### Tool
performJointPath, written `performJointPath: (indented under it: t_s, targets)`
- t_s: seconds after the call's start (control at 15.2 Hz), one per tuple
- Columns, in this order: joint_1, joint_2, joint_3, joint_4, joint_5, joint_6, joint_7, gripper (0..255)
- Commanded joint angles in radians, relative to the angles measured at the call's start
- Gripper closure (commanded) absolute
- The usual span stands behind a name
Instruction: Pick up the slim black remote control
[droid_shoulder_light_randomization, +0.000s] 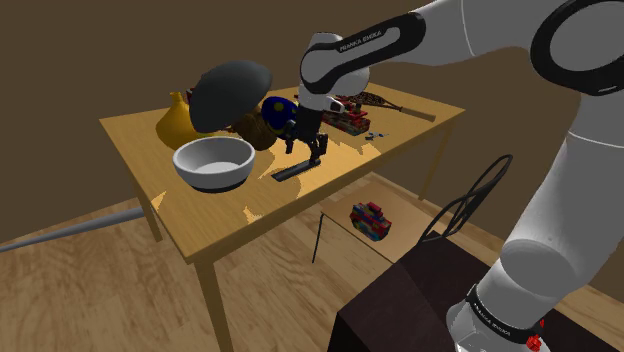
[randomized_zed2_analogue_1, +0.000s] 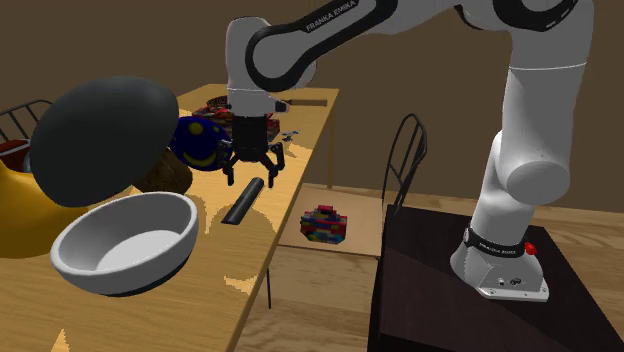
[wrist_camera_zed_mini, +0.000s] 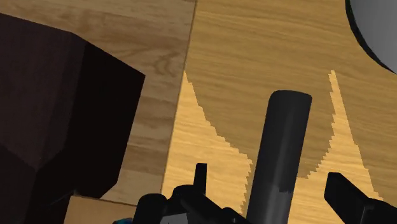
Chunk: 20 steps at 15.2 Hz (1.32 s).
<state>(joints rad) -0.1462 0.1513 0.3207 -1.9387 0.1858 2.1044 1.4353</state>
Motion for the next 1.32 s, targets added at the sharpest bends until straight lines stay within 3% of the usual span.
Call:
performJointPath:
  t_s: [0.0,0.66,0.73,1.25]
  targets:
    - [0.002,0.072,-0.013,0.057,-0.007,0.027,0.088,0]
    - [0.010,0.139,-0.022,0.031,-0.012,0.123,0.102,0]
    - [0.010,0.142,-0.022,0.034,-0.013,0.122,0.102,255]
    - [0.007,0.148,-0.024,0.039,-0.014,0.121,0.098,255]
